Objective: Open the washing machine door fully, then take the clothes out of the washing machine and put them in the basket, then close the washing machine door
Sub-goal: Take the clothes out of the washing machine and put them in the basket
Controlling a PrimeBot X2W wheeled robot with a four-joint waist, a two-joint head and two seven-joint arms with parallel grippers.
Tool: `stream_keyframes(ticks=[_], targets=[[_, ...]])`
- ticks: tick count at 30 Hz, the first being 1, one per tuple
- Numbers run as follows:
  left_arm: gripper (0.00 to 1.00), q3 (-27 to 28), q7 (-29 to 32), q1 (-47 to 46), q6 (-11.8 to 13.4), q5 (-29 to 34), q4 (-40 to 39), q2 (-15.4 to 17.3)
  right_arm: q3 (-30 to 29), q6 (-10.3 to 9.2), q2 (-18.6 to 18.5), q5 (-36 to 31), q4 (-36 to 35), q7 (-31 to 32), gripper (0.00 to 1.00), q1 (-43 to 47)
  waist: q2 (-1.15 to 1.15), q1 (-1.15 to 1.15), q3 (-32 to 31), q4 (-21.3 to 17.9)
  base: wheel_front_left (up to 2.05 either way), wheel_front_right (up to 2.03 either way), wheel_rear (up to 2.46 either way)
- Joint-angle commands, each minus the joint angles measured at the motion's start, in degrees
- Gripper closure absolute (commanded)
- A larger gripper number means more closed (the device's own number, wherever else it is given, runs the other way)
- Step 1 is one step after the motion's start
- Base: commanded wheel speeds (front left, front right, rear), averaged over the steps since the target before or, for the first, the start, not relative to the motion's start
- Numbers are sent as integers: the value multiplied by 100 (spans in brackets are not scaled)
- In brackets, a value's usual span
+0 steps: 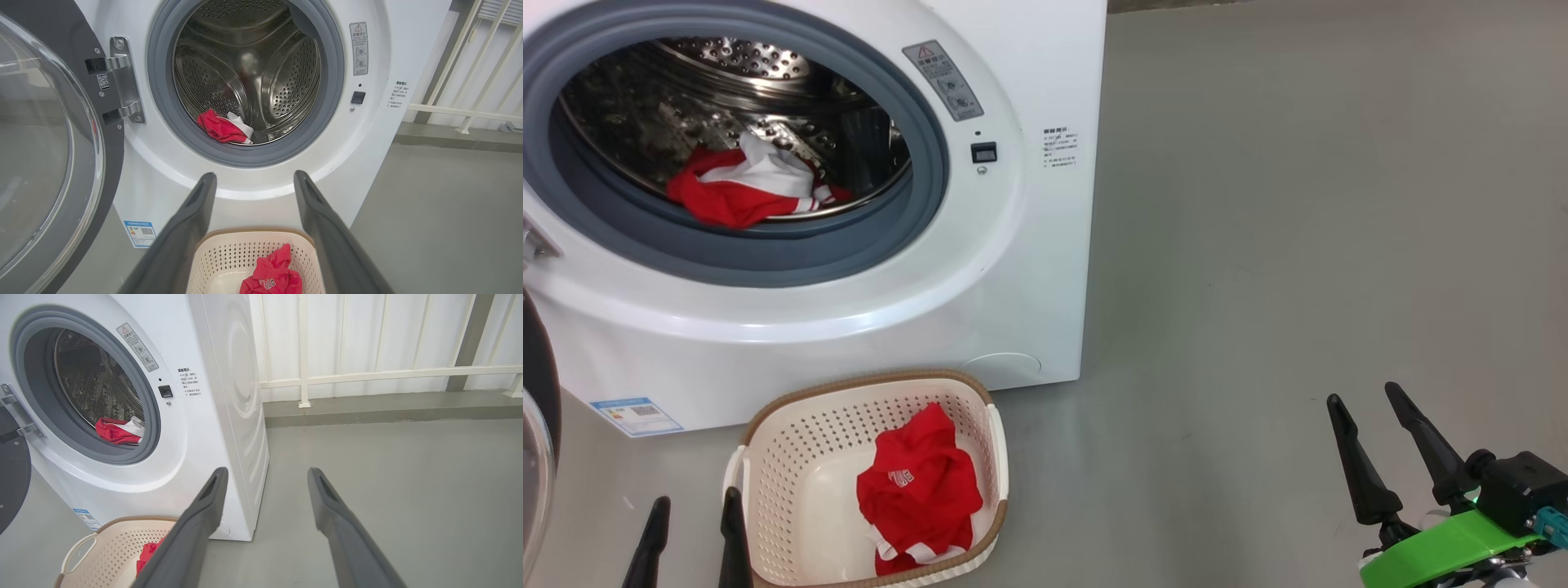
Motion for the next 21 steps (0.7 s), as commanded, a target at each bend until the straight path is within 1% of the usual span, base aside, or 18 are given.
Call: stream_keyframes(ticks=[1,8,13,17,21], targets=[[0,155,-45,-58,59,-50,-172,46,91,36,-108,-21,-156,-37,0,-4,0,0,7,5,0,0,0],[0,115,-45,-94,108,-71,-187,46,115,36,-103,-24,-166,-37,0,-58,0,0,86,2,0,0,0],[0,12,-45,-318,116,31,25,46,126,36,-31,-33,-179,-37,0,-150,0,0,225,-14,0,0,0],[0,-44,-45,-859,72,185,535,82,139,36,52,-33,-191,-37,0,-256,0,0,448,-11,0,0,0],[0,-137,-45,-1654,14,322,1235,313,181,36,152,-34,-225,-37,0,-416,0,0,774,-78,0,0,0]])
